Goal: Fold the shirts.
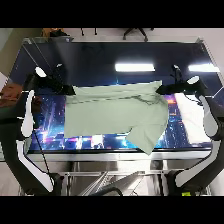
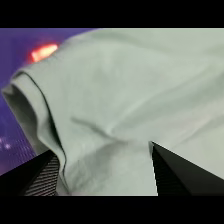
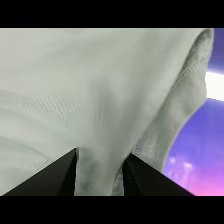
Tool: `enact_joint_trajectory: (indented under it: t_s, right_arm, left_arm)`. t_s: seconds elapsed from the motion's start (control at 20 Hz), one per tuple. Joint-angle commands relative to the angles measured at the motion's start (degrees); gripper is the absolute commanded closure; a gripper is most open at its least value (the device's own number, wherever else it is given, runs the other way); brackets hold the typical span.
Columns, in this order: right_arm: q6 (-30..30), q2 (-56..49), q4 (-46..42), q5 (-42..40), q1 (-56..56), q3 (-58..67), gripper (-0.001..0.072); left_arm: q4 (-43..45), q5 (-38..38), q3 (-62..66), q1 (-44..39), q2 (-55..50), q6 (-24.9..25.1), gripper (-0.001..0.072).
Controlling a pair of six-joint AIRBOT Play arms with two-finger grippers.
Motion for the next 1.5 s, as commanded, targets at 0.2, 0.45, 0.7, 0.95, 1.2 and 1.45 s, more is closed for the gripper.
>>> enact_joint_trajectory:
  t_s: [0.2, 0.45, 0.7, 0.95, 1.2, 1.45]
  right_arm:
    - [17.1, 15.5, -12.9, 10.4, -6.5, -1.8, 0.0389]
    - [20.0, 24.7, -10.1, 10.5, -12.0, -15.3, 0.0482]
    - [22.7, 27.3, -7.1, 13.1, -12.0, -21.7, 0.0482]
    - [28.8, 28.4, -10.1, 20.1, -12.8, -24.7, 0.0475]
    - [33.6, 32.3, -12.9, 20.1, -14.9, -33.6, 0.031]
    - [29.4, 32.8, -9.0, 16.2, -13.8, -47.5, 0.0309]
  left_arm:
    - [-0.2, -17.8, -2.5, 8.6, 7.6, -12.6, 0.0108]
    - [-0.7, -9.3, -36.1, 12.0, 22.5, -12.4, 0.0108]
    - [-5.1, 1.8, -53.0, 10.6, 29.2, -6.9, 0.0108]
    - [-11.6, 2.2, -55.3, 6.9, 29.2, -1.2, 0.011]
    - [-11.1, 2.5, -55.3, 6.8, 29.3, 0.2, 0.0694]
    - [-11.2, 2.3, -55.3, 10.5, 29.3, 0.0, 0.0694]
